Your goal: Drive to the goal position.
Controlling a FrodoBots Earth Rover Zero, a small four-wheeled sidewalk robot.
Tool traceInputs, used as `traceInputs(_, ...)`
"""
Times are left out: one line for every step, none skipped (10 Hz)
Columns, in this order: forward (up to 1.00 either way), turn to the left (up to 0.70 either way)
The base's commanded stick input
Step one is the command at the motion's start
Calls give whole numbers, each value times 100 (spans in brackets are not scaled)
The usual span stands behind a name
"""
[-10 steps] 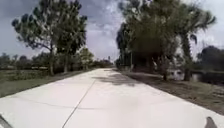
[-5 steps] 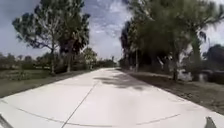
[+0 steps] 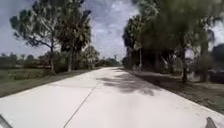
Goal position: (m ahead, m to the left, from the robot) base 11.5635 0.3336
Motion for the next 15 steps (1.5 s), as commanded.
traceInputs(70, 0)
traceInputs(70, 0)
traceInputs(70, 0)
traceInputs(70, 0)
traceInputs(70, 0)
traceInputs(70, 0)
traceInputs(70, 0)
traceInputs(70, 0)
traceInputs(70, 0)
traceInputs(70, 0)
traceInputs(70, 0)
traceInputs(70, 0)
traceInputs(70, 0)
traceInputs(70, 0)
traceInputs(70, 0)
